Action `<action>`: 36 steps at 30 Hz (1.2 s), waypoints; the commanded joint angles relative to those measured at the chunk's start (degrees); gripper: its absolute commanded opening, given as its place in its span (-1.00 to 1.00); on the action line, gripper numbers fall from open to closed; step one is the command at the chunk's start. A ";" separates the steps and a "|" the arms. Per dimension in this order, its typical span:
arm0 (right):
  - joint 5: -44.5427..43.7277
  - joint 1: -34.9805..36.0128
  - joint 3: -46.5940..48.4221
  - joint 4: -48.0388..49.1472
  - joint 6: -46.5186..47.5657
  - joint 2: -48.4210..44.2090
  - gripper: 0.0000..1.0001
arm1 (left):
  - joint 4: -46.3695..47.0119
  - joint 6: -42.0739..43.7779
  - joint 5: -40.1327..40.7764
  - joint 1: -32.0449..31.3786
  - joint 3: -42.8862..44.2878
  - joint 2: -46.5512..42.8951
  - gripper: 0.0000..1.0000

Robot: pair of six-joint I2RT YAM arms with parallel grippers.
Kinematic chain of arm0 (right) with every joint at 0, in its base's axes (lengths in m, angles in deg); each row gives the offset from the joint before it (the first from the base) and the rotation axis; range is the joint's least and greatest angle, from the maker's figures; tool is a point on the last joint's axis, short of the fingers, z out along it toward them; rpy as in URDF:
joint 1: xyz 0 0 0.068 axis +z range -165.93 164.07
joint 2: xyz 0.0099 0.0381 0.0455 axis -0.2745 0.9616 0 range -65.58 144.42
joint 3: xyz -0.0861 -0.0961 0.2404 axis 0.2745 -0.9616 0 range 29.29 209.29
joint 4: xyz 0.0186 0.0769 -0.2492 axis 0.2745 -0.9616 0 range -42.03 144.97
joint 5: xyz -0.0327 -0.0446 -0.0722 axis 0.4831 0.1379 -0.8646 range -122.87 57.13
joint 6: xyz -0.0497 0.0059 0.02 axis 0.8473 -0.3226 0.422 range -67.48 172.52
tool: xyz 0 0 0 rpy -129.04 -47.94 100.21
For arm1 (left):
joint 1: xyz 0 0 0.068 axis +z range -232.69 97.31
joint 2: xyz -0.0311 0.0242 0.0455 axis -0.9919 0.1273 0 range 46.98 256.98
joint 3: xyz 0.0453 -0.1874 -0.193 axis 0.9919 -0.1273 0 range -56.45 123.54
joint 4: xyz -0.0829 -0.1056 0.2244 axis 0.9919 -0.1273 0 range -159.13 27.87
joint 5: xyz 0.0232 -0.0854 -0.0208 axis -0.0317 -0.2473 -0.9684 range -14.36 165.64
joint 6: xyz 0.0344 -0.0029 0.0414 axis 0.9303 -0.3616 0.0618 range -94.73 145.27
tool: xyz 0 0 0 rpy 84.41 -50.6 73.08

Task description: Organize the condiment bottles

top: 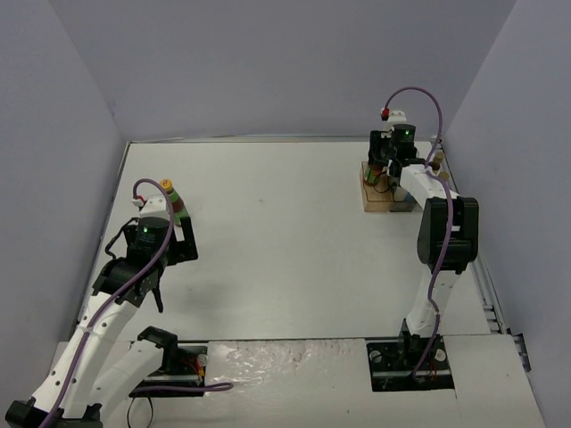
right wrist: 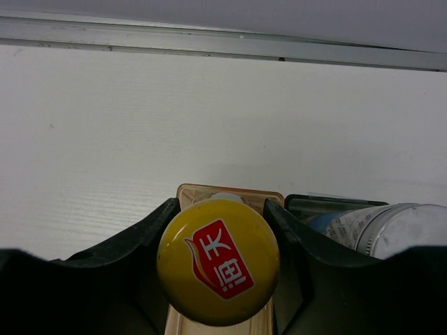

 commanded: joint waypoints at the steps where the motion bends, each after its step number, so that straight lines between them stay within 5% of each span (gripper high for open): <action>1: -1.10 -0.49 1.63 11.33 -0.69 -2.79 -0.93 | 3.08 0.81 0.13 0.38 0.66 0.29 0.94; 10: -0.69 -0.57 0.05 9.61 -0.60 -3.10 0.12 | 3.15 0.81 -0.15 0.38 0.66 0.81 0.94; 19: -1.98 -0.57 -0.51 4.95 -1.74 -9.97 0.84 | 2.90 -0.06 0.22 0.38 0.66 1.16 0.94; 29: -1.31 -0.14 -8.71 -3.03 -11.11 -32.56 1.00 | 9.07 -2.45 5.79 1.29 2.18 5.91 0.94; 36: 5.13 1.03 -15.74 -5.04 -17.25 -47.62 1.00 | 15.87 0.32 3.90 7.38 8.96 16.13 0.94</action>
